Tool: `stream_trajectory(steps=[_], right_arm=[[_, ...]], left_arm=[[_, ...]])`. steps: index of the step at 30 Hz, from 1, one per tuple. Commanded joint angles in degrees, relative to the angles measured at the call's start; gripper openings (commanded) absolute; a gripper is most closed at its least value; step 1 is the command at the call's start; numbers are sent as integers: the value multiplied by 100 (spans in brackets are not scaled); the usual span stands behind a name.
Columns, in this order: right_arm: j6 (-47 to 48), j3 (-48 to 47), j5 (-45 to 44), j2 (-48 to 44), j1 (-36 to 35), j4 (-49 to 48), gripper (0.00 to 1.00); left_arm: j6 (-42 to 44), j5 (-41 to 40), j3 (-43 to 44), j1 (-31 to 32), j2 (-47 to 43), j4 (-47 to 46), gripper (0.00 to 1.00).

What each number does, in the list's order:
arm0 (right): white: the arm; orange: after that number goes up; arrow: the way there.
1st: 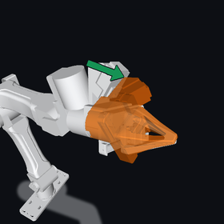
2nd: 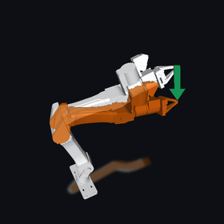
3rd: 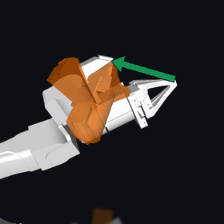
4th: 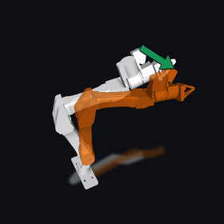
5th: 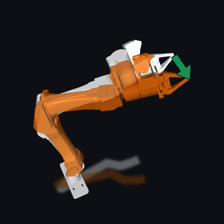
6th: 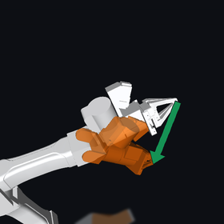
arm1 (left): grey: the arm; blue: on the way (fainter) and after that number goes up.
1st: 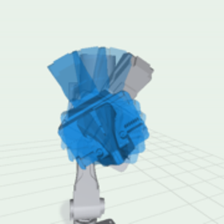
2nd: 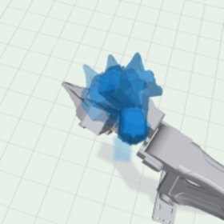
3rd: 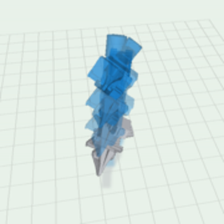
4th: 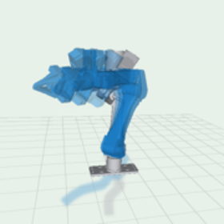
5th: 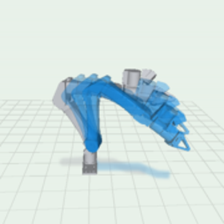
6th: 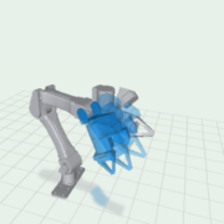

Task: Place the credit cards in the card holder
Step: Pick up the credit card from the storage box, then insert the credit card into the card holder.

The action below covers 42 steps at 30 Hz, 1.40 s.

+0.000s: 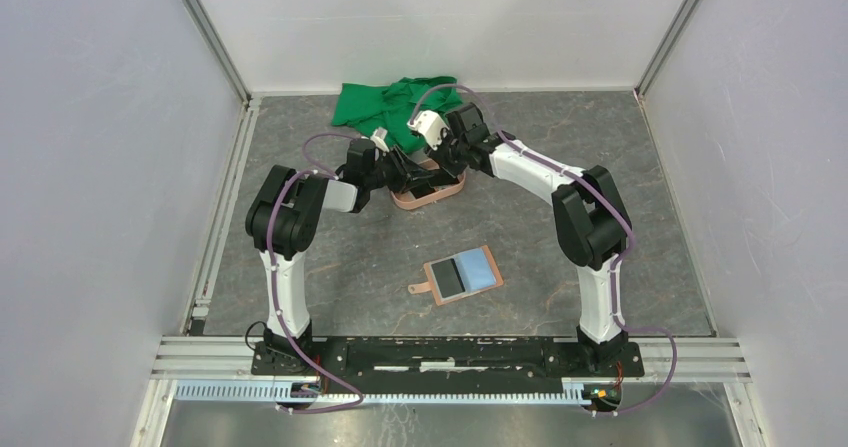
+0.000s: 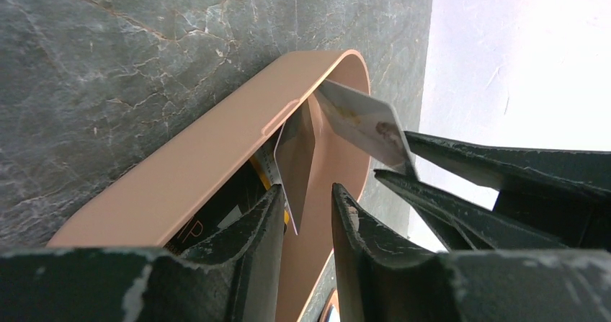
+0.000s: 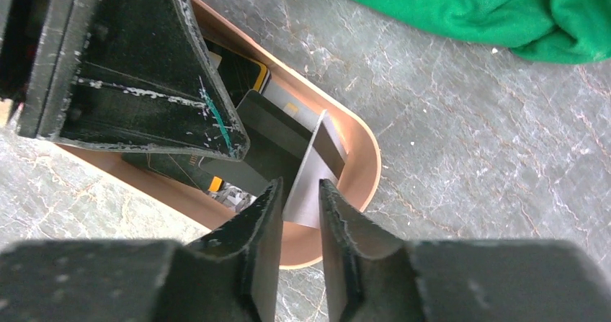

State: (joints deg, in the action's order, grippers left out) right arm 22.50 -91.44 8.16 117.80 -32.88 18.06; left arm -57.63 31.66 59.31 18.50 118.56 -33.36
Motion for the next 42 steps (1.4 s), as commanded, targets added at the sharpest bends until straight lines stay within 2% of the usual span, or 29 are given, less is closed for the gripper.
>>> stream_trajectory(steps=[1,9,12,17,23,30,32,33,35,38,40,42], right_arm=[[136,48,-242,-323,13,-188,27],[202,252,-454,-536,17,-462,4],[157,293,-426,-638,28,-577,0],[-63,296,-67,-800,149,-763,0],[-413,192,1221,-1131,601,-775,0],[-266,1034,3518,-2211,1344,-774,0],[-209,1443,4271,-2595,1529,-739,0],[-137,1656,4649,-2725,1586,-625,0],[-38,2038,5269,-2990,1681,-426,0],[519,2563,6050,-3190,1711,414,0],[1052,2841,6240,-3287,1712,986,0],[1117,3346,6217,-3497,1715,900,0]], left_arm=[[41,68,191,30,88,-101,38],[157,18,217,23,19,21,39],[294,-57,222,11,-118,151,40],[593,-252,91,-53,-503,321,44],[1195,-554,-306,-162,-1435,404,52],[2939,-1409,-886,-163,-3378,1138,60],[3303,-1575,-1186,-164,-4129,1238,68],[3386,-1583,-1324,-163,-4436,1194,76],[3300,-1336,-1666,-170,-4902,923,97],[2719,-160,-2119,-180,-5190,233,100],[1955,601,-2359,-176,-5107,-270,100],[1321,1099,-2594,-114,-5065,-541,100]])
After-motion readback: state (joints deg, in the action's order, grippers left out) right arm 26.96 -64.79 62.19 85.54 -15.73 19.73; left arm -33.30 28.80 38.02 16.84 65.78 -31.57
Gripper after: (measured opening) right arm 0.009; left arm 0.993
